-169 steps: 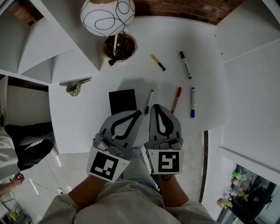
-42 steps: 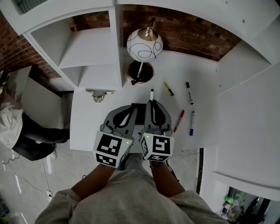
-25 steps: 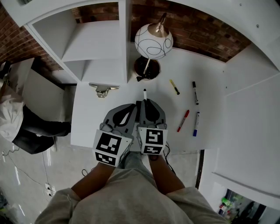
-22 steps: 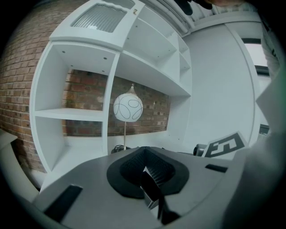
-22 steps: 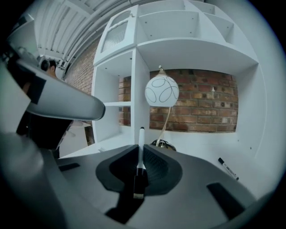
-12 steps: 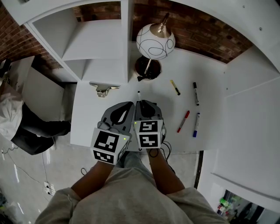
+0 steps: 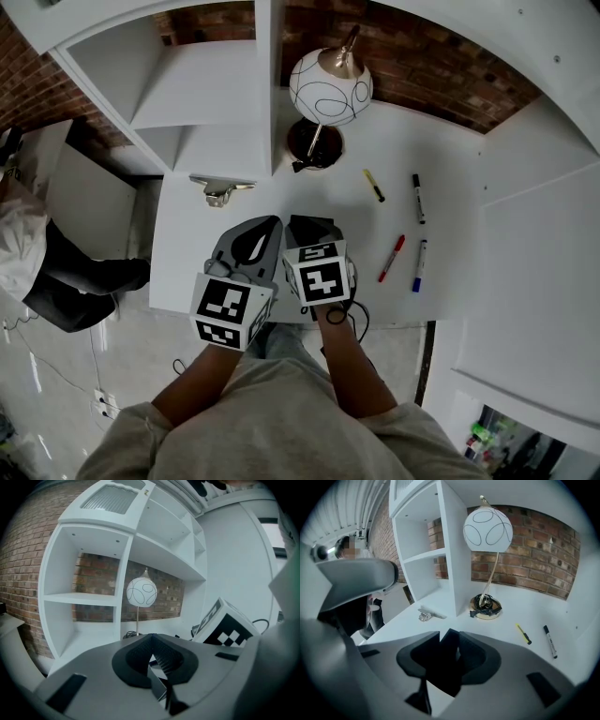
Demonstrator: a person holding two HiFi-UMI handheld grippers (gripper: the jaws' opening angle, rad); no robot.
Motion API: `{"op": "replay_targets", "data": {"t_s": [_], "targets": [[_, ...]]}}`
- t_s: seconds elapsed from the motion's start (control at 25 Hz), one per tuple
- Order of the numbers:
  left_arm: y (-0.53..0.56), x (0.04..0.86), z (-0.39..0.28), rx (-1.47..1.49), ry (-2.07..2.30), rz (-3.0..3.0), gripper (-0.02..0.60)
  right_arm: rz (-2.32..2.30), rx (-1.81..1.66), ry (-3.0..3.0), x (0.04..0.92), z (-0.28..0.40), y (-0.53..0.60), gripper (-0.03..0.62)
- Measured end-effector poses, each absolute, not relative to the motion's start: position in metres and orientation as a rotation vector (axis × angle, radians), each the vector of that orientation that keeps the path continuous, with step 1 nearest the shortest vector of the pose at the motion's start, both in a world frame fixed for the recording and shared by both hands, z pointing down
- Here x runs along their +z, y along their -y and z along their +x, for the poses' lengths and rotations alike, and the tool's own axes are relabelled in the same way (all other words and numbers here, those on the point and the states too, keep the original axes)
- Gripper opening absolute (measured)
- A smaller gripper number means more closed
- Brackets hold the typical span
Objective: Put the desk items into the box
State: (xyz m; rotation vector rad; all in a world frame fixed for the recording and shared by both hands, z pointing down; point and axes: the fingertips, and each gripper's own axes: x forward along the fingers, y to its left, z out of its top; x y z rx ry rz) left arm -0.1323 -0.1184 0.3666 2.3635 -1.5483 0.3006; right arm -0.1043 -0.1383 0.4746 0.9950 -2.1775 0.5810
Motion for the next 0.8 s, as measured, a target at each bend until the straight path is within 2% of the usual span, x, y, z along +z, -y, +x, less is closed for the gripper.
{"op": "replay_targets", "data": {"t_s": [0.16,0.52,0.6,0.72,0.8], "targets": [[0.117,0.368,-0.132,0.299,1.552,2.36,0.008,1.024,0.578,2.221,0.471,-0.103,0.137,0.155],[0.113,0.363,-0.124,0.284,1.54,2.393,0.008,1.247,0.409,2.366,0.443,-0.086,0.138,0.153],[0.113,0.361,-0.121,0.28,1.535,2.404,0.008,1.298,0.373,2.384,0.434,-0.08,0.138,0.136],[0.112,0.355,-0.114,0.272,1.522,2.427,0.008,1.389,0.312,2.411,0.413,-0.069,0.14,0.068],[0.112,0.35,-0.108,0.264,1.511,2.449,0.008,1.442,0.283,2.423,0.399,-0.061,0.14,0.052]]}}
